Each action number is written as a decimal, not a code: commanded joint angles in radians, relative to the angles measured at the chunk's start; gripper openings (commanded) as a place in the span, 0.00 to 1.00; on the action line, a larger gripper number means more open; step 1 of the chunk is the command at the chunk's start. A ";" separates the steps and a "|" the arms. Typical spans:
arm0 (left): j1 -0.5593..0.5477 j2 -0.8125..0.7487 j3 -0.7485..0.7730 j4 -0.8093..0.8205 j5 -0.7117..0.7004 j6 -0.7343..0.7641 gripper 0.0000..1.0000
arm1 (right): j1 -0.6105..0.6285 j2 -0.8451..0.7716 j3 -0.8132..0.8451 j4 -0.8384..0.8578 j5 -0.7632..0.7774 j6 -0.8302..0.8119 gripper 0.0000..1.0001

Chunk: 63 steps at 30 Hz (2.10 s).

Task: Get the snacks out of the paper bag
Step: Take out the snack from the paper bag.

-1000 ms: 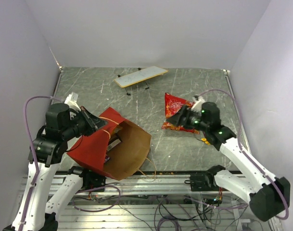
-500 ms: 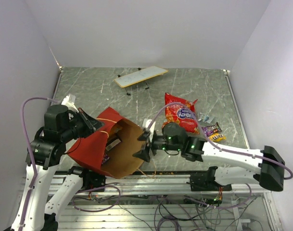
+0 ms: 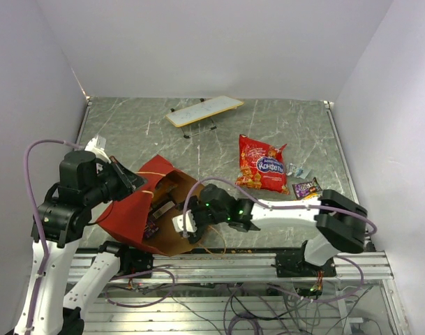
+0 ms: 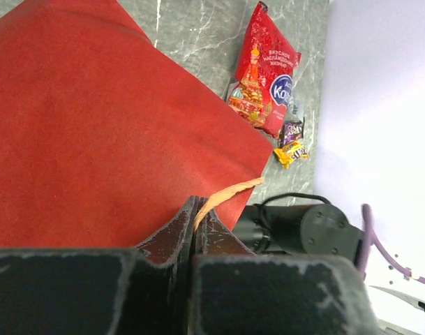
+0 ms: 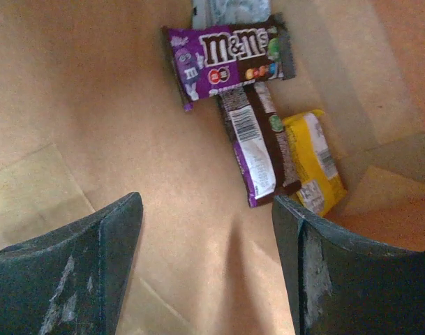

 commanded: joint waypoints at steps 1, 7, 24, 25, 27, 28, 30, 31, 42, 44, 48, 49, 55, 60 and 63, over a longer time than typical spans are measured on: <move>-0.004 0.009 0.045 -0.041 -0.005 0.064 0.07 | 0.010 0.107 0.091 0.014 -0.019 -0.155 0.74; -0.004 0.017 0.052 -0.029 0.015 0.154 0.07 | 0.025 0.241 0.195 0.015 0.087 -0.174 0.74; -0.004 0.097 0.010 0.017 -0.027 0.230 0.07 | -0.033 0.528 0.279 0.201 0.325 -0.045 0.73; -0.004 0.108 0.008 0.024 -0.039 0.214 0.07 | -0.035 0.547 0.283 0.209 0.364 -0.052 0.74; -0.004 0.137 0.000 0.041 -0.053 0.179 0.07 | -0.040 0.587 0.309 0.231 0.460 -0.037 0.74; -0.004 0.161 -0.001 0.050 -0.059 0.166 0.07 | -0.050 0.609 0.326 0.235 0.492 -0.025 0.74; -0.004 0.197 0.004 0.088 -0.064 0.172 0.07 | -0.064 0.655 0.374 0.230 0.537 0.012 0.74; -0.004 0.219 0.011 0.102 -0.076 0.181 0.07 | -0.071 0.668 0.395 0.222 0.550 0.027 0.74; -0.004 0.327 0.108 0.044 -0.188 0.271 0.07 | -0.093 0.644 0.428 0.148 0.514 0.112 0.72; -0.004 0.283 0.086 0.016 -0.184 0.260 0.07 | -0.082 0.616 0.401 0.148 0.457 0.136 0.72; -0.004 0.173 0.016 -0.038 -0.122 0.230 0.07 | -0.030 0.567 0.364 0.079 0.306 0.090 0.72; -0.004 0.149 0.005 -0.055 -0.112 0.218 0.07 | -0.010 0.552 0.353 0.079 0.288 0.080 0.72; -0.004 0.053 -0.005 -0.140 -0.167 0.171 0.07 | 0.058 0.521 0.338 0.122 0.168 0.162 0.73; -0.004 0.067 0.010 -0.097 -0.137 0.180 0.07 | 0.045 0.498 0.320 0.148 0.252 0.180 0.74; -0.004 0.072 0.012 -0.075 -0.136 0.155 0.07 | 0.039 0.492 0.302 0.113 0.368 0.138 0.74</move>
